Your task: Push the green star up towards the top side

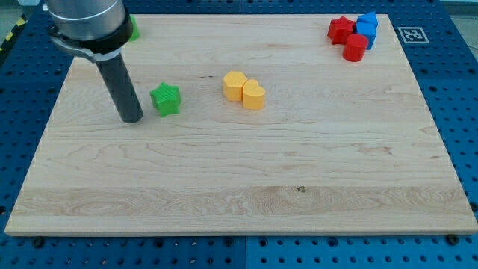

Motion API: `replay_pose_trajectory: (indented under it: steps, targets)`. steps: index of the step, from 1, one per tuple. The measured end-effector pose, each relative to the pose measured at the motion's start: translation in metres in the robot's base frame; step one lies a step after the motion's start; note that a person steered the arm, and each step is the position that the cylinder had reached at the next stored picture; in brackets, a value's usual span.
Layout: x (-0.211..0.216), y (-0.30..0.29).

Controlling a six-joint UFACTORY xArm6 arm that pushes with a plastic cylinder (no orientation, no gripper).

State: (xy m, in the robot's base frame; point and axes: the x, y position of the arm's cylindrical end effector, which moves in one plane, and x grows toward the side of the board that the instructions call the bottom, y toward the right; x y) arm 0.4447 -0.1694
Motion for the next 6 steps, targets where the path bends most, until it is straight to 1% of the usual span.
replay_pose_trajectory:
  steps: [1, 3, 4, 5, 6]
  targets:
    - [-0.006, 0.019]
    - [-0.007, 0.084]
    - [-0.022, 0.097]
    - [-0.038, 0.096]
    - [-0.039, 0.091]
